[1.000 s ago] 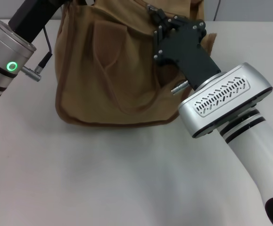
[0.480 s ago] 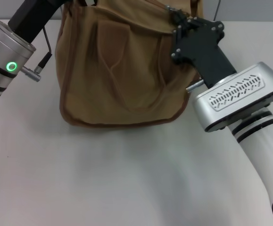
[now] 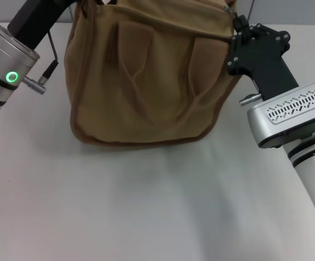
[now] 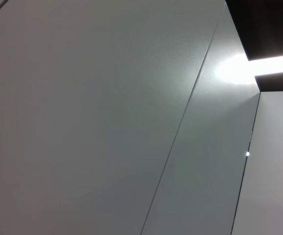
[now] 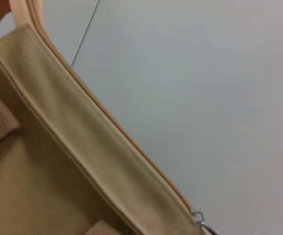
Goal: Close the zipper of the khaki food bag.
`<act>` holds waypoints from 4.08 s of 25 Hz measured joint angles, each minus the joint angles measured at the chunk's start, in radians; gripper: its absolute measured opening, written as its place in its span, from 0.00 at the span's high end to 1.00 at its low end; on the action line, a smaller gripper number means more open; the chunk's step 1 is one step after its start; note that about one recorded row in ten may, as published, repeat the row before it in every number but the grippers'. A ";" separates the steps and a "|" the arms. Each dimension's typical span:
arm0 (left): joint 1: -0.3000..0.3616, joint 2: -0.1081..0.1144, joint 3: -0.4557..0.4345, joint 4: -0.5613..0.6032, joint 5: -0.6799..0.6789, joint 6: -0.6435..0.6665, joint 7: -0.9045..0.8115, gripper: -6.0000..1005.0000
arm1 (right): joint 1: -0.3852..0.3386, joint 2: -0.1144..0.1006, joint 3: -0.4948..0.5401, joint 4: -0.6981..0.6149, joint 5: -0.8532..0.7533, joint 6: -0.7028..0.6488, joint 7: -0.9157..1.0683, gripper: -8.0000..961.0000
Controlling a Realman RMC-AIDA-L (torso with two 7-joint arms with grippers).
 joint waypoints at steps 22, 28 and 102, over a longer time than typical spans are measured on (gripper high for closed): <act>0.052 0.008 0.080 0.218 0.009 0.201 -0.011 0.68 | -0.009 -0.003 -0.107 -0.001 -0.009 -0.172 0.142 0.55; 0.152 0.014 0.390 0.460 0.017 0.247 -0.012 0.54 | -0.053 -0.012 -0.130 0.031 -0.021 -0.199 0.246 0.54; 0.438 0.015 0.479 0.480 0.414 0.219 0.157 0.22 | 0.225 -0.080 -0.237 -0.906 -0.790 -0.959 1.340 0.22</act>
